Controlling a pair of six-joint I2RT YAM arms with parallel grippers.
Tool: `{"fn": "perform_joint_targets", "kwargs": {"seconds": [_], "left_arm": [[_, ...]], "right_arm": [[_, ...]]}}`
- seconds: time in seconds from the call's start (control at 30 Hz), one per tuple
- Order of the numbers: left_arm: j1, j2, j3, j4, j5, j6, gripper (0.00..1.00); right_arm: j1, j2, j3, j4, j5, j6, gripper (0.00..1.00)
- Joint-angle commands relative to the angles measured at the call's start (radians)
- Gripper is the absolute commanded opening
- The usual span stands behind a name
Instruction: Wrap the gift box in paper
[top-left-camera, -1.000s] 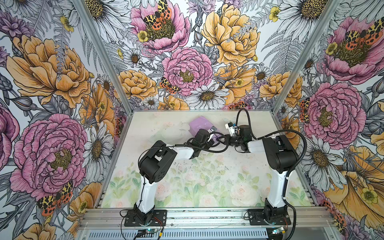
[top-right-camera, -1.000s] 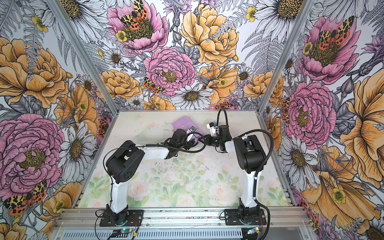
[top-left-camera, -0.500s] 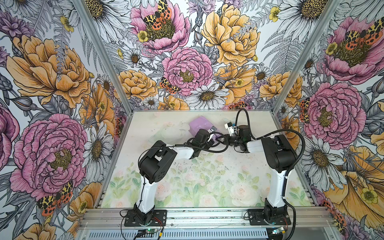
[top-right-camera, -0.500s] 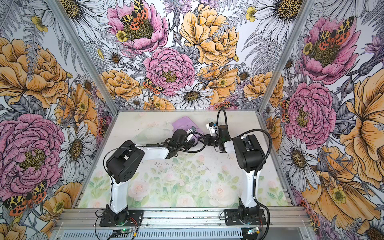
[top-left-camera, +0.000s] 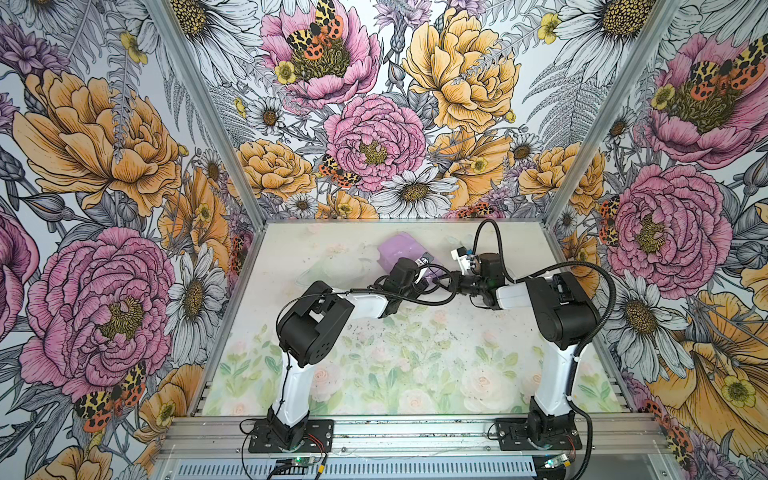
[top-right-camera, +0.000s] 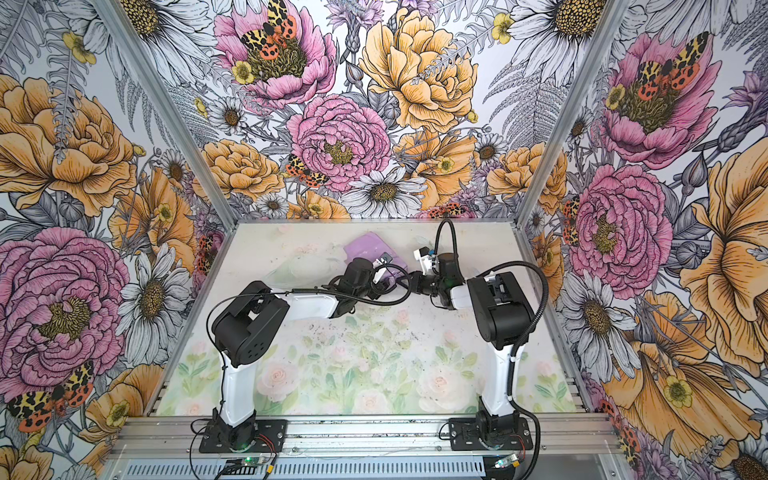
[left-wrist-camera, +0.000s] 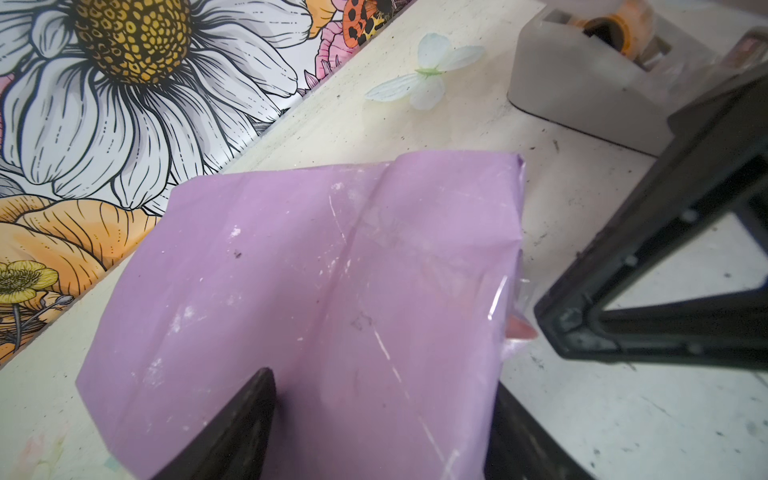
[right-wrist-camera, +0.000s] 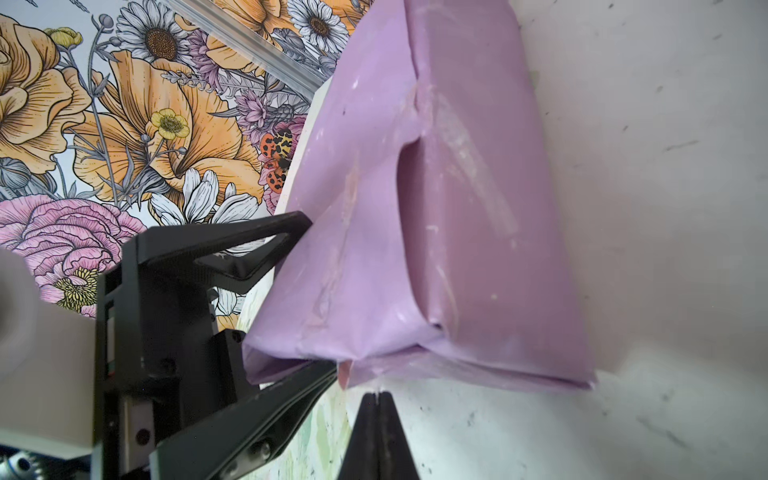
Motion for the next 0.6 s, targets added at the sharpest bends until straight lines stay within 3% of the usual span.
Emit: {"fn": "perform_joint_targets", "kwargs": {"seconds": [0.0, 0.57], "left_arm": [[0.025, 0.037, -0.024, -0.131, 0.024, -0.027, 0.74], [0.025, 0.037, -0.023, -0.132, 0.024, -0.029, 0.74]], "right_arm": [[-0.001, -0.035, -0.01, 0.055, -0.029, 0.025, 0.0], [0.004, -0.041, -0.026, 0.085, -0.092, 0.067, 0.0]]}}
